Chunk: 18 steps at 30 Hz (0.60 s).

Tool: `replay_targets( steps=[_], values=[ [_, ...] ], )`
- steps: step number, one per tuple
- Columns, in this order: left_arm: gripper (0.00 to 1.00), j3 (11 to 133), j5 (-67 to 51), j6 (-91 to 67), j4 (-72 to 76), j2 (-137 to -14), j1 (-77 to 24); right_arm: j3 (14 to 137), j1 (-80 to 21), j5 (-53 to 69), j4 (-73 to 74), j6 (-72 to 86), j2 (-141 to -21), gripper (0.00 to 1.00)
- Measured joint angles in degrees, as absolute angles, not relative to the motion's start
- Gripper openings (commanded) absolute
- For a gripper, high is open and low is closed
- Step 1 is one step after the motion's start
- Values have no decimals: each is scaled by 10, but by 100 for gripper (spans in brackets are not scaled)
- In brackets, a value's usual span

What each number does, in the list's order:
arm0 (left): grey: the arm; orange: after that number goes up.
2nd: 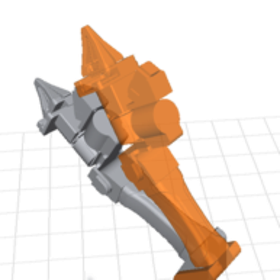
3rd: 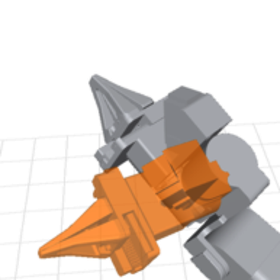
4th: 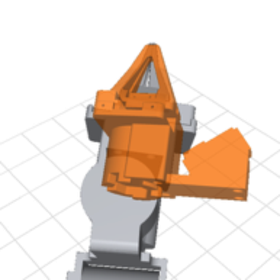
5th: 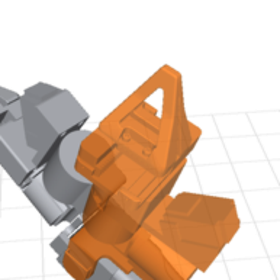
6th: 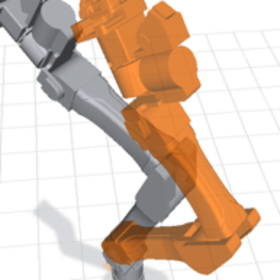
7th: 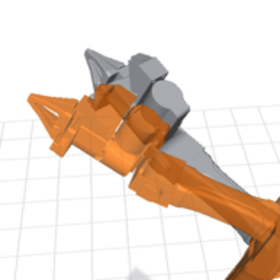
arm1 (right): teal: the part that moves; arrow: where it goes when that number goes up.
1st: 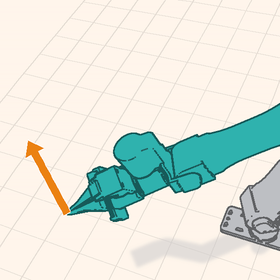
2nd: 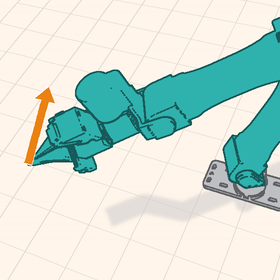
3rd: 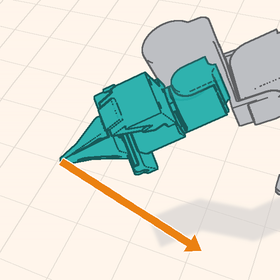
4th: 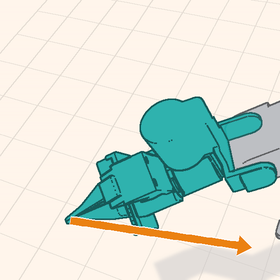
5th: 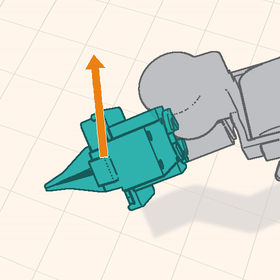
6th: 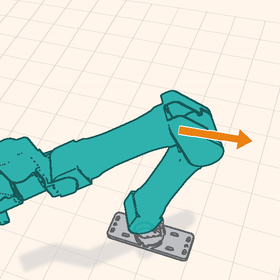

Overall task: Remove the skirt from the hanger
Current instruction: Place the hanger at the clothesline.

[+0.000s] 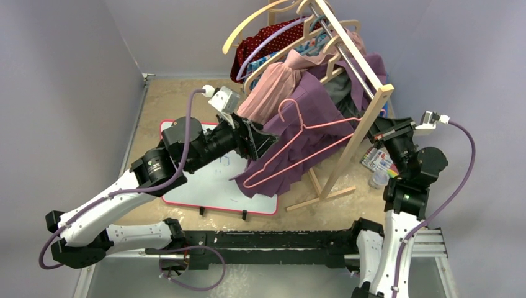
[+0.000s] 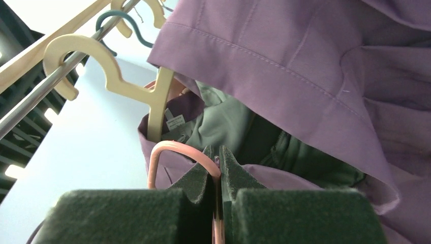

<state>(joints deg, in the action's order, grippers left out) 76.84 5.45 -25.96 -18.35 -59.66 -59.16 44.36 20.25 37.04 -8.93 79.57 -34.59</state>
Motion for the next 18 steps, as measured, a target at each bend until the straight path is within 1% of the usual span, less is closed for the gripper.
replay_targets(
  steps=[2,6,7,10,11,13,16,17,18],
  values=[
    [57,768,58,-259,-191,-597,-592,454,203,370,-88,788,-346,0],
    [52,769,55,-260,-195,-603,-592,465,203,373,-89,779,-344,0],
    [53,768,50,-260,-195,-607,-592,465,203,373,-89,778,-345,0],
    [74,766,32,-263,-193,-613,-592,465,203,374,-89,777,-345,0],
    [78,763,27,-263,-190,-612,-592,465,203,375,-89,777,-345,0],
    [80,750,18,-269,-182,-603,-592,465,203,376,-89,776,-346,0],
    [79,734,17,-270,-178,-580,-592,465,203,381,-89,775,-347,0],
    [77,730,18,-270,-179,-571,-592,465,203,382,-89,775,-349,0],
    [72,728,20,-270,-178,-562,-592,465,203,384,-89,775,-350,0]
  ],
)
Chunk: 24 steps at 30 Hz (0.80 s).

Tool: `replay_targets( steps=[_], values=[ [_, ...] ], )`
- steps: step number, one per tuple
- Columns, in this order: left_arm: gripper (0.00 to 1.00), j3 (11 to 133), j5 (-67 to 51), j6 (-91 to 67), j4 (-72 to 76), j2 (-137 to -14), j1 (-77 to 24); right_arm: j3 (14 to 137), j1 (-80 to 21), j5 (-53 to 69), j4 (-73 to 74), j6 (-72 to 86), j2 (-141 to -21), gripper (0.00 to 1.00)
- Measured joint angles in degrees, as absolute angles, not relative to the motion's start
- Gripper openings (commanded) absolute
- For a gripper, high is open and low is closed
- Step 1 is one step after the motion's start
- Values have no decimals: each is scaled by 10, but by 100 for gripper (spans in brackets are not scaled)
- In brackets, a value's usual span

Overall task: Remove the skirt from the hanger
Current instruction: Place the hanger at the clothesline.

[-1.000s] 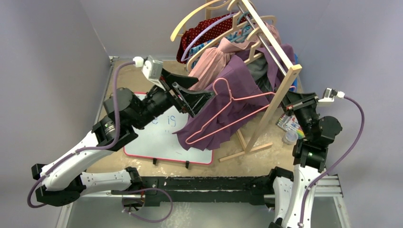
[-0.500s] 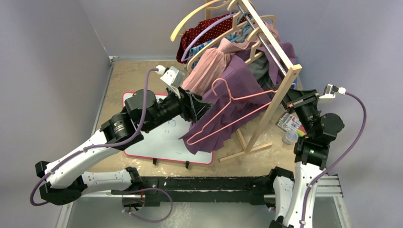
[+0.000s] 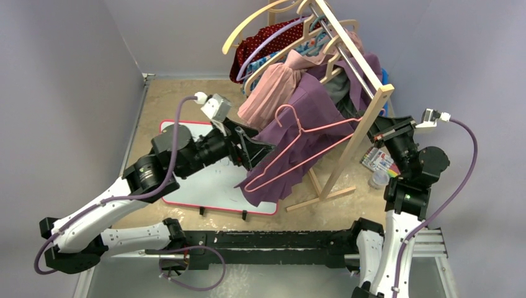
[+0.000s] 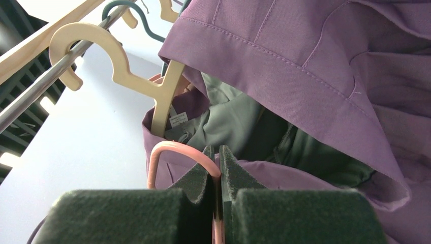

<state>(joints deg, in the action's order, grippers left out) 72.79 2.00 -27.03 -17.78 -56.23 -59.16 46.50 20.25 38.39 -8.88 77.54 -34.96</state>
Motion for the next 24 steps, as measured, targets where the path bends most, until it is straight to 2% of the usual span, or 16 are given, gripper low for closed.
replay_targets(
  steps=[2,9,16,24],
  values=[
    [62,727,25,-273,-178,-544,-592,465,203,385,-89,775,-351,0],
    [37,712,-15,-321,-130,-524,-592,465,203,386,-90,775,-358,0],
    [25,689,-57,-345,-104,-576,-592,465,203,386,-94,775,-364,0],
    [18,687,-65,-343,-124,-593,-592,465,203,387,-94,774,-363,0]
  ],
)
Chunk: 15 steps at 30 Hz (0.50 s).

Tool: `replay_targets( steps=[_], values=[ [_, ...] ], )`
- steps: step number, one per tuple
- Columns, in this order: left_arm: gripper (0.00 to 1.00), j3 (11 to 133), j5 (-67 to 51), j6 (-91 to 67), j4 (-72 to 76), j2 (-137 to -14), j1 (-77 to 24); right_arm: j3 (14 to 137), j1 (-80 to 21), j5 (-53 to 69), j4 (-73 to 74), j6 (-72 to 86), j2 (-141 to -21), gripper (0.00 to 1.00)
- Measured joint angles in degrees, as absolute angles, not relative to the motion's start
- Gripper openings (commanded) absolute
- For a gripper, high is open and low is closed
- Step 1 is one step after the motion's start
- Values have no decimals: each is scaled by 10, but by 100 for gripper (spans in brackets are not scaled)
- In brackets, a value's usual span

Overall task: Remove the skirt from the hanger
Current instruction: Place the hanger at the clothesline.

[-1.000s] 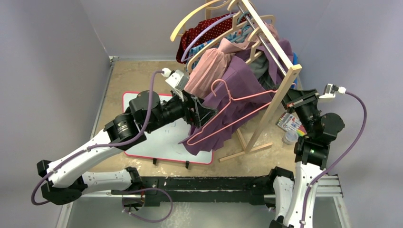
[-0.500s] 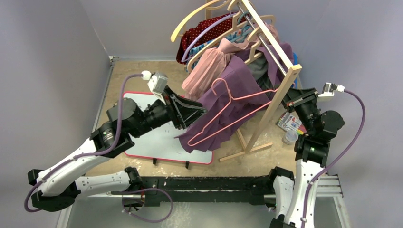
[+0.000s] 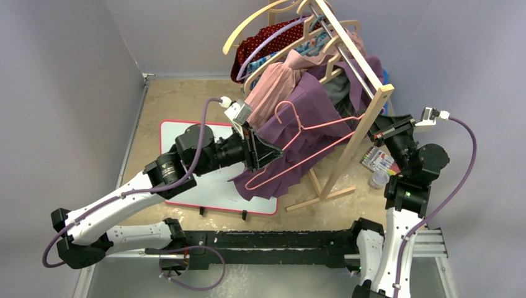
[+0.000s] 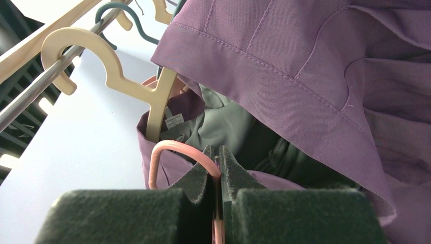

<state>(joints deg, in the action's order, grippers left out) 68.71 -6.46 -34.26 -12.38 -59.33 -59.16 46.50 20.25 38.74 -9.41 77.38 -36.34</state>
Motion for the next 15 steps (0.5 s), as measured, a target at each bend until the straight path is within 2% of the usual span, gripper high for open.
replay_targets(
  steps=[8,11,12,15],
  values=[
    [22,672,-67,-336,-154,-574,-592,465,203,387,-94,773,-363,0],
    [3,672,-68,-335,-157,-573,-592,465,203,387,-94,773,-363,0],
    [0,671,-69,-334,-157,-573,-592,465,203,387,-94,771,-362,0],
    [0,671,-71,-331,-156,-573,-592,465,203,385,-88,761,-362,0]
  ],
)
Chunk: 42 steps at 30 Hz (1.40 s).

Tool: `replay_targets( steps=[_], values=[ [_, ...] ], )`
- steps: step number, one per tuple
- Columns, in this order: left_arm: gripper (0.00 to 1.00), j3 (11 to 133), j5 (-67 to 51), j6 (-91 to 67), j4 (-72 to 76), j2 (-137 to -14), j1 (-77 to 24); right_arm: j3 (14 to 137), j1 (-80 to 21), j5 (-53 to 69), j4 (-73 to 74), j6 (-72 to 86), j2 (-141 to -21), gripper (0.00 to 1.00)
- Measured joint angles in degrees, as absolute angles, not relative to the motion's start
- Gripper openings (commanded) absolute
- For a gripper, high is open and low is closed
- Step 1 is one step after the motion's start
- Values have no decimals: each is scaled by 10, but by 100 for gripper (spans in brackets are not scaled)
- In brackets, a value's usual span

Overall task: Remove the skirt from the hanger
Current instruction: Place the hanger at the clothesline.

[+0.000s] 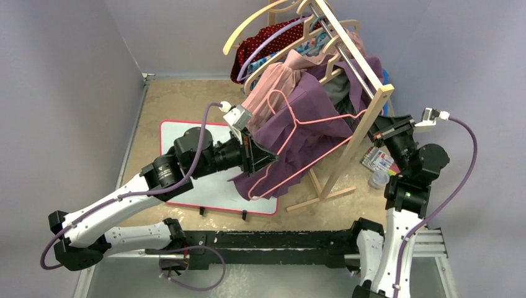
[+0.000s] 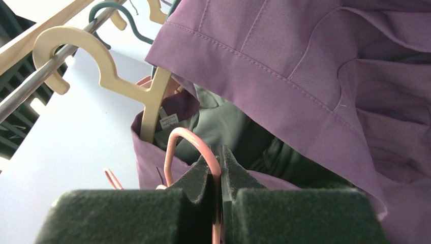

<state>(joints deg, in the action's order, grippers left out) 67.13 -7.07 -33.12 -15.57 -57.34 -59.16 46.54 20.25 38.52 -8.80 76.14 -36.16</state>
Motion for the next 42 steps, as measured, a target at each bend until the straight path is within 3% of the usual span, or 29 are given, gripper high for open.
replay_targets(
  steps=[8,19,22,25,31,42],
  values=[
    [0,721,-63,-290,-193,-598,-592,470,203,364,-48,726,-353,3],
    [0,786,-56,-239,-235,-625,-592,479,203,357,23,562,-342,55],
    [0,810,-53,-224,-250,-630,-592,494,203,366,60,480,-335,76],
    [0,828,-52,-213,-258,-636,-592,538,203,370,117,388,-334,85],
    [0,863,-51,-194,-281,-670,-592,632,203,340,227,242,-313,85],
    [0,943,-55,-155,-341,-756,-594,708,203,227,327,178,-286,89]
  ],
)
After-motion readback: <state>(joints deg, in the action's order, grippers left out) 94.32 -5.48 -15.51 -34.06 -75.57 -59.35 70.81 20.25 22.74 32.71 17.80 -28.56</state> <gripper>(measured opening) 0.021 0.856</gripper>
